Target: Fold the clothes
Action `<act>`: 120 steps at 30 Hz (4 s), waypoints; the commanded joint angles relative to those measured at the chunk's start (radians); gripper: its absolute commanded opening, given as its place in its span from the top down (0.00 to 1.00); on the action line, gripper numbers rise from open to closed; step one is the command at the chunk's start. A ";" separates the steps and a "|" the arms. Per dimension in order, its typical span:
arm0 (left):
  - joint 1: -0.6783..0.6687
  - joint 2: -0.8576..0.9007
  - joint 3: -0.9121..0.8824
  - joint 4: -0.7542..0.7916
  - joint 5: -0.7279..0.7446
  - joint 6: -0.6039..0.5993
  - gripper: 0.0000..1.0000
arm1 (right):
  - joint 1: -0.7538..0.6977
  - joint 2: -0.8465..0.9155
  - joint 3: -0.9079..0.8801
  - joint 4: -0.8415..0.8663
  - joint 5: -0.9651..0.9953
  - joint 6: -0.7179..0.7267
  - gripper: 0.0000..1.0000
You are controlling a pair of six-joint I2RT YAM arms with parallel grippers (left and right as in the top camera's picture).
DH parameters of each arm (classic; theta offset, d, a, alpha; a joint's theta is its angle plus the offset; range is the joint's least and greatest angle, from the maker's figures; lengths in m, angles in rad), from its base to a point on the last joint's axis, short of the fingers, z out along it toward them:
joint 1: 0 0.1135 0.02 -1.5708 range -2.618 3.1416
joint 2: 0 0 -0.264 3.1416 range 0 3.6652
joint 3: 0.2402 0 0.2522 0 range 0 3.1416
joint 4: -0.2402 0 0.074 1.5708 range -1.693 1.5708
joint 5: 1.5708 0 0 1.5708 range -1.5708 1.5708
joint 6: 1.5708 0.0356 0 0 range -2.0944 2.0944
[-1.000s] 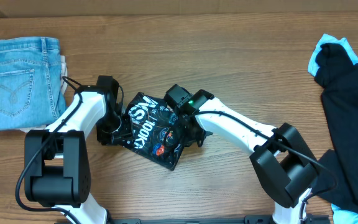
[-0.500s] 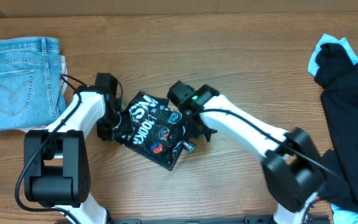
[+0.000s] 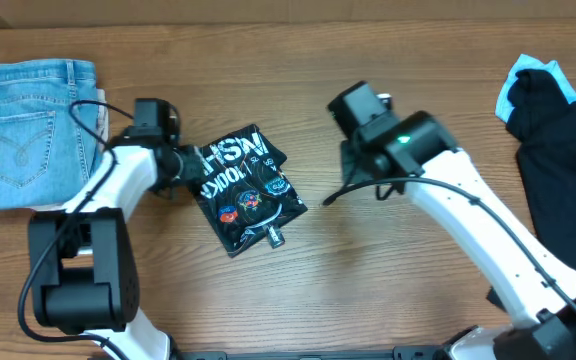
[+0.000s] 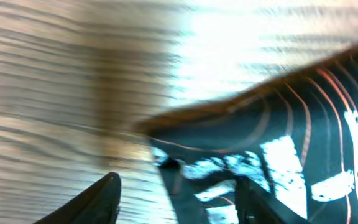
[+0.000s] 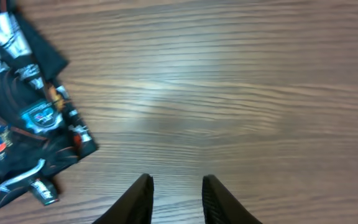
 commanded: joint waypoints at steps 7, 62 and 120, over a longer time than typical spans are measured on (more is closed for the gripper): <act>0.032 -0.001 0.192 -0.080 0.145 0.209 0.21 | -0.084 -0.029 0.022 -0.006 0.013 0.005 0.67; 0.186 0.125 0.737 -0.404 -0.074 0.322 0.96 | -0.087 -0.029 0.022 0.009 0.003 0.005 0.63; 0.510 0.115 0.895 -0.339 0.016 0.303 0.28 | -0.087 -0.029 0.022 0.206 -0.086 0.000 0.00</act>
